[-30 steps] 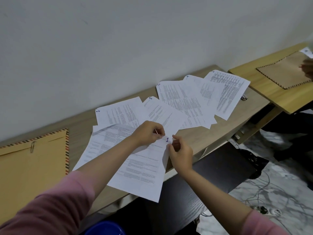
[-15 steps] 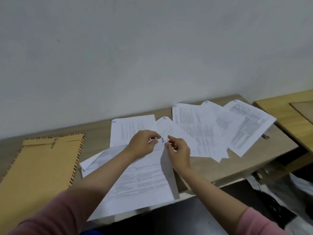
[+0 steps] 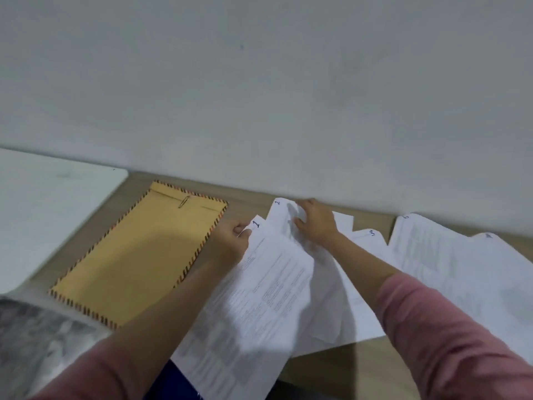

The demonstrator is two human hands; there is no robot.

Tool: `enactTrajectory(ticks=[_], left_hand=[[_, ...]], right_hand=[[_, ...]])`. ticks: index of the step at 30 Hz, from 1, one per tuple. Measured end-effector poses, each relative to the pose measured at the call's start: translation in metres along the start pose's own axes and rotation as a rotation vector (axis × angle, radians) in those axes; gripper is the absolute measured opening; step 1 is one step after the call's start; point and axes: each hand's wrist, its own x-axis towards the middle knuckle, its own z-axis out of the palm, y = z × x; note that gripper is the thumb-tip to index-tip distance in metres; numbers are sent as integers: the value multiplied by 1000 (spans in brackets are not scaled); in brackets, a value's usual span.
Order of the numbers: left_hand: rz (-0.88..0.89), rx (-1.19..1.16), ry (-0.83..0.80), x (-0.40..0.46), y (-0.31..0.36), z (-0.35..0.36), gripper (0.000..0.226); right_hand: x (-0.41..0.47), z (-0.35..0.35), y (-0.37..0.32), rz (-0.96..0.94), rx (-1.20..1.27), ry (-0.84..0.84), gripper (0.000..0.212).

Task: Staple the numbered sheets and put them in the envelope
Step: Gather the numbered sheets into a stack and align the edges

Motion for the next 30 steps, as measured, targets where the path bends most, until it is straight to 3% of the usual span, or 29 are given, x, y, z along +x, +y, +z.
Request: enactTrajectory(ticks=[7,11,16,20,26,30], left_hand=[[-65,51,-56,11,-5,21,22],[-139,4,-40,12,-6,36,23],[-185,-38,-1,12,-10,49,24],[-164,-60,-3,10,-9,51,24],[-111,-87,32,8,-5,55,21],[-121,-164,48,12,7,54,22]], right_hand=[[18,11,16,58,-140,-117,73],[15,2,14,112,-138,-98,78],[11,-8,19,129,124,-147,83],[6,-13,17,107,191,-123,74],[-7,-15,17,74,445,-54,42],[-12,-18,14,60,547,-4,38]])
